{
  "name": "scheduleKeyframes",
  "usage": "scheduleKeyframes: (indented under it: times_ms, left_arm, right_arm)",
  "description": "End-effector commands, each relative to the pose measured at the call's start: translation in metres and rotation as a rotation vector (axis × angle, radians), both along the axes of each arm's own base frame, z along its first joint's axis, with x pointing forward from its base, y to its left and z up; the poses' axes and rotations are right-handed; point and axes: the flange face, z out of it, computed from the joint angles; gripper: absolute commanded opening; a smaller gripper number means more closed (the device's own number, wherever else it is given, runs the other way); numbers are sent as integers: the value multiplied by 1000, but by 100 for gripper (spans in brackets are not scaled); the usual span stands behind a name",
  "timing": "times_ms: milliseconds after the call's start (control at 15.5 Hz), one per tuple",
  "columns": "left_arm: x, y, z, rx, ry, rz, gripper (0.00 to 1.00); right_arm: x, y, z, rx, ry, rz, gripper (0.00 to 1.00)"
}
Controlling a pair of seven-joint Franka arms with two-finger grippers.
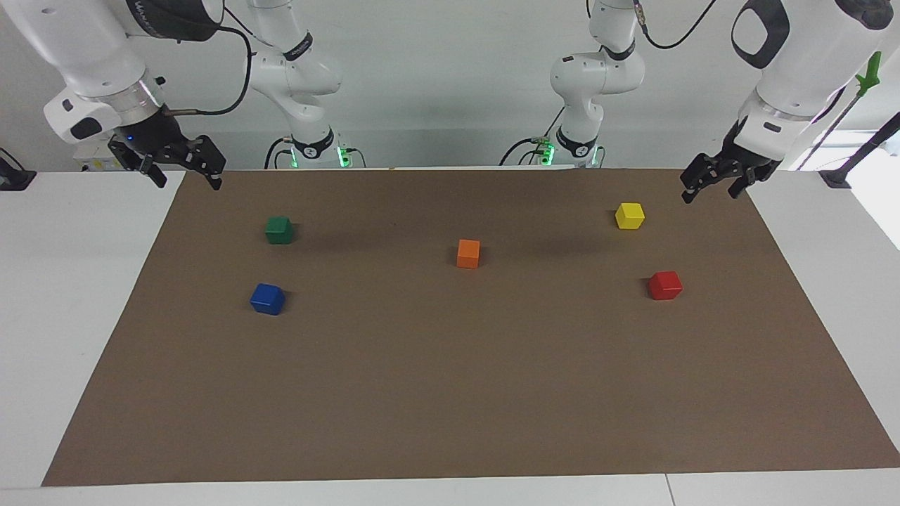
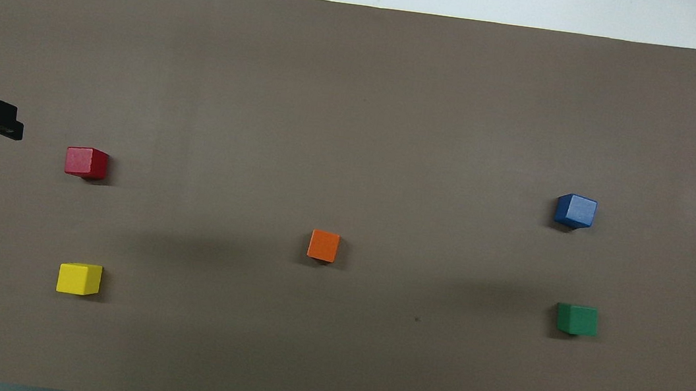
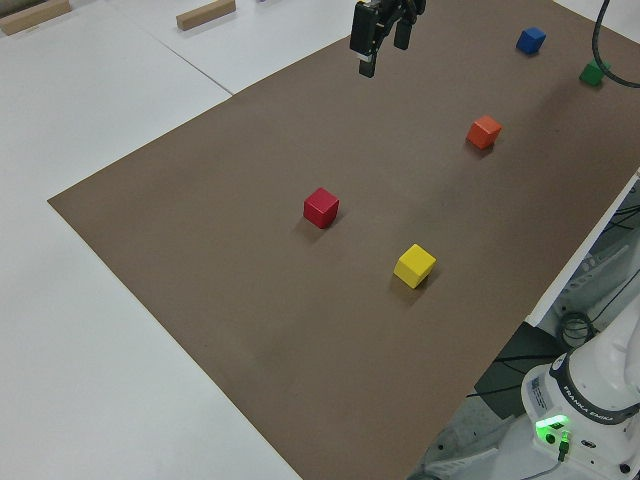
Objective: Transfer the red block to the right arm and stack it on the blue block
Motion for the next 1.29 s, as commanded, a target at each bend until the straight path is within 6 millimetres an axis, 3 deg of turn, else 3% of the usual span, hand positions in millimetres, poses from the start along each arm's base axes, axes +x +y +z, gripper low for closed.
scheduleKeyframes:
  times_ms: [0, 259, 388, 711, 905, 1228]
  left_arm:
    - [-7, 26, -61, 1, -26, -10, 100]
    - [0, 30, -143, 5, -45, 1, 100]
    - [8, 28, -174, 6, -38, -8, 100]
    - [-2, 28, -215, 13, -64, -91, 100]
    - [-3, 22, -234, 16, -82, -96, 100]
    - [1, 19, -248, 15, -78, -99, 100]
  right_arm:
    - [-6, -3, -5, -15, 17, 21, 100]
    - [-18, 1, -19, 10, 38, 66, 100]
    - [-21, 4, -30, 26, 14, 96, 100]
    - [-34, 24, -74, 166, -31, 129, 100]
    - [-26, 27, -97, 281, -59, 126, 100]
    - [-12, 20, -162, 597, -95, 169, 100]
